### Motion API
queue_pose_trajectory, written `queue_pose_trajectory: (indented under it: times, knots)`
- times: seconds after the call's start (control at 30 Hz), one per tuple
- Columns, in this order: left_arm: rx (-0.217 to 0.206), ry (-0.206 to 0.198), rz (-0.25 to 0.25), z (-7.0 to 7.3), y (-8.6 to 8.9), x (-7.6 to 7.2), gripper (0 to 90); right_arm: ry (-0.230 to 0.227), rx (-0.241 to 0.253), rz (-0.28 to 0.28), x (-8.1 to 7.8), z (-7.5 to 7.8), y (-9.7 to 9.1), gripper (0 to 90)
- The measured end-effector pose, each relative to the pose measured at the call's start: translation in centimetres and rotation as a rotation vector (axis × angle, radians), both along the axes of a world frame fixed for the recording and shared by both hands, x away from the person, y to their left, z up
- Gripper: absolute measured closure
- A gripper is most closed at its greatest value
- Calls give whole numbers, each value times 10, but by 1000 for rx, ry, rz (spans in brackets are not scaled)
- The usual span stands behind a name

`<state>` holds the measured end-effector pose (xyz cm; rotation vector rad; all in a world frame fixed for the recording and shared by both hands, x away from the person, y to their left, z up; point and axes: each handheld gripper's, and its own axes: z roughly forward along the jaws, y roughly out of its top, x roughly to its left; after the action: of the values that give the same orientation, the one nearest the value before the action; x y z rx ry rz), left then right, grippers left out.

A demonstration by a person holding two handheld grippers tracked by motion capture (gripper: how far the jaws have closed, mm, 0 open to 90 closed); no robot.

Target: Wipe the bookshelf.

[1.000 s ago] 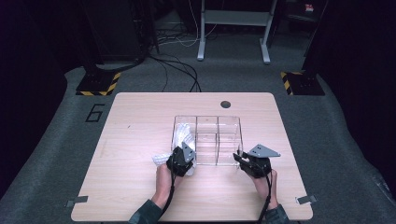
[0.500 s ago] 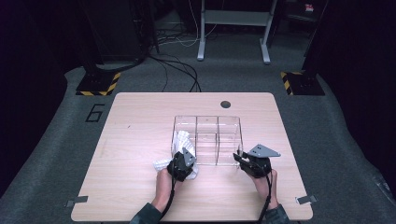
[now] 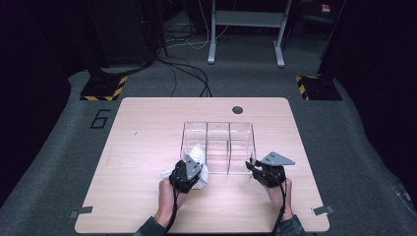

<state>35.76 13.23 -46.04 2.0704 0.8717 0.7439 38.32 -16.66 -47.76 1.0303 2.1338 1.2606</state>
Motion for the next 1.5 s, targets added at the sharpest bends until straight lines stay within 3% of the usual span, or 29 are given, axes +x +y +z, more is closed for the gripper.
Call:
queue_pose_trajectory:
  times: [0.1,0.27,0.43,0.73,1.0,1.1,1.2,1.3,1.5]
  knots:
    - [-6,-28,-1,10,2,-1,826,1,0,0,0,0,0,735]
    - [-35,-104,25,39,6,1,826,1,-2,2,0,0,0,735]
    - [-26,-154,36,57,7,9,825,1,-2,2,0,0,0,735]
    - [-25,-218,71,76,5,22,826,1,-3,5,0,0,0,735]
    - [-29,-224,127,87,7,42,826,-1,-7,8,1,0,0,734]
    - [-34,-244,129,92,8,40,826,2,-6,7,1,0,0,735]
    - [-47,-292,136,104,12,33,826,1,-5,8,1,0,0,735]
    - [-50,-296,136,107,13,34,826,0,-9,7,1,0,0,735]
    - [-6,-224,134,93,3,50,824,3,-11,6,1,0,0,734]
